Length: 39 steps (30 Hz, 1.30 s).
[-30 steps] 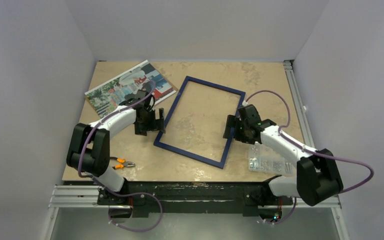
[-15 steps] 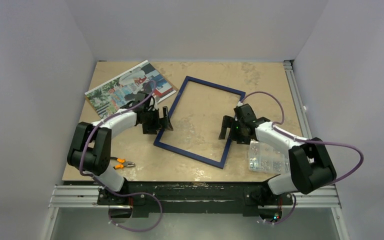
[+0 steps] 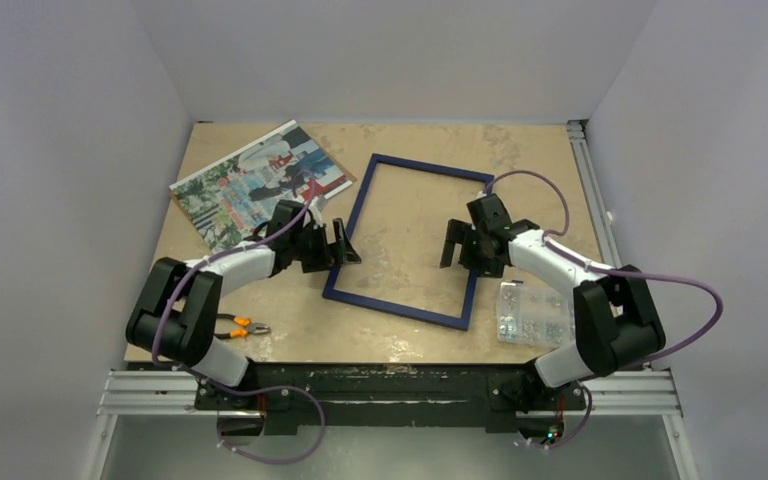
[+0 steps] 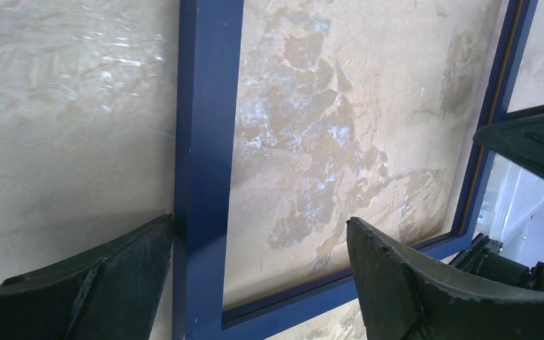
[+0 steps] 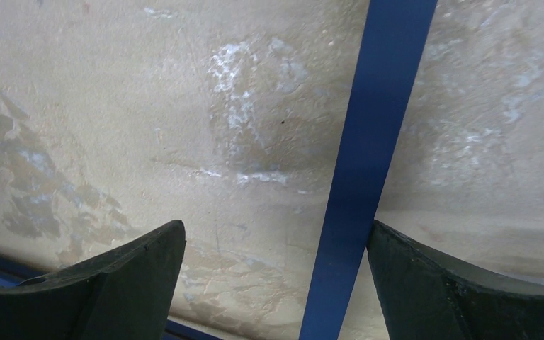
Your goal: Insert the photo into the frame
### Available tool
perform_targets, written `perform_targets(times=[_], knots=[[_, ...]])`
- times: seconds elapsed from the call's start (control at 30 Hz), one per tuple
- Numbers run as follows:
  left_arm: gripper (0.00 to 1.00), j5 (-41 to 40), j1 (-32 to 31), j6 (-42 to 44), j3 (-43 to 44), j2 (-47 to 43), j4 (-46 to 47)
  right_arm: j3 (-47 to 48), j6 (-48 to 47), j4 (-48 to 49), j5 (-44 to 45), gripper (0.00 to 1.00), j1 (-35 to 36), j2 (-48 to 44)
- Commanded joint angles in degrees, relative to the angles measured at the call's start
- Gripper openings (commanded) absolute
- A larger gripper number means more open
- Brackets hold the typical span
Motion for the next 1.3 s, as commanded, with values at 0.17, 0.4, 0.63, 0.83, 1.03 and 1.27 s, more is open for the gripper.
perform_targets(times=[0.17, 0.4, 0.63, 0.83, 1.03, 1.27], knots=[[0.89, -1.3, -6.2, -3.6, -4.9, -2.4, -6.9, 6.1, -0.7, -1.2, 0.3, 0.97, 1.1, -1.8], [0.90, -7.0, -6.3, -1.4, -3.0, -5.6, -13.6, 6.3, -2.1, -2.6, 1.8, 0.99, 1.1, -2.4], [0.90, -6.9, -6.3, -2.2, -3.0, -6.3, -12.4, 6.0, -2.7, -5.0, 4.7, 0.99, 1.0, -2.9], [0.90, -6.5, -6.3, -2.6, -3.9, -5.2, -10.8, 3.7, -2.7, -4.7, 5.2, 0.98, 1.1, -2.6], [0.89, -7.1, -6.3, -2.8, -5.0, -3.6, -10.3, 2.9, -2.4, -4.3, 5.4, 0.98, 1.0, -2.8], [0.86, -5.1, -7.1, -4.3, -6.0, -2.8, -7.6, 3.8, -2.7, -2.9, 6.1, 0.98, 1.1, 2.4]])
